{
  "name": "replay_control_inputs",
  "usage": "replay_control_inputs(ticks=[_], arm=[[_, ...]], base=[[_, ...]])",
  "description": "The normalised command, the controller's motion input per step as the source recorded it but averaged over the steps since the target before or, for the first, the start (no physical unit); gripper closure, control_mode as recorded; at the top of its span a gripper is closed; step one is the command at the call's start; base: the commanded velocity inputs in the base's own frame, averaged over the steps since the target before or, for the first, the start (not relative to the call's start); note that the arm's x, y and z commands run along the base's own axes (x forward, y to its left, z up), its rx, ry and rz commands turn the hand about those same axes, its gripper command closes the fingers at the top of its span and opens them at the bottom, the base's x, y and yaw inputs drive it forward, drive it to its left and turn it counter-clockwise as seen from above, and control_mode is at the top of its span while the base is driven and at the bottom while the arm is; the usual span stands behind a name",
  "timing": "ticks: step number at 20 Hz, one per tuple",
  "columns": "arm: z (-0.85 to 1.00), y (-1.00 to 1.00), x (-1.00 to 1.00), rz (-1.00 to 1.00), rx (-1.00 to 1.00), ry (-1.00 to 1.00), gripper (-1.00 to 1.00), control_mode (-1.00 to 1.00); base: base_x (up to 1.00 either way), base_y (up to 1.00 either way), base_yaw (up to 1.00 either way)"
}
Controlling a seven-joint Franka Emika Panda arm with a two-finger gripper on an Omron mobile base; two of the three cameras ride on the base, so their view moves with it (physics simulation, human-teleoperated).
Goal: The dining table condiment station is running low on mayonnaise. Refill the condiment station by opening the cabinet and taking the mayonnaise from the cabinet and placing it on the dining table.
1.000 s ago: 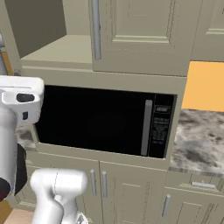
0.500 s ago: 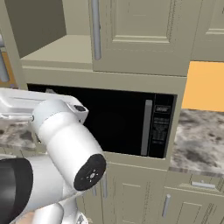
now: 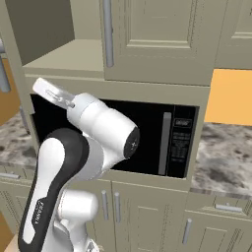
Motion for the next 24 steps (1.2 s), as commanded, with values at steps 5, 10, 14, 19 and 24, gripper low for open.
replay_control_inputs(ticks=[5,10,14,19,24], arm=[[0.0,0.61,0.43,0.07,0.0,0.27,-1.0,-1.0],[-0.01,0.66,0.14,0.18,0.0,0.18,-1.0,-1.0],[0.0,0.89,-0.19,0.22,0.0,0.02,-1.0,-1.0],[0.0,1.0,-0.27,0.18,-0.01,0.0,-1.0,-1.0],[0.0,0.98,-0.16,0.04,-0.12,-0.05,-1.0,-1.0]], base=[[0.0,0.0,0.0],[0.0,0.0,0.0],[0.0,0.0,0.0],[0.0,0.0,0.0],[0.0,0.0,0.0]])
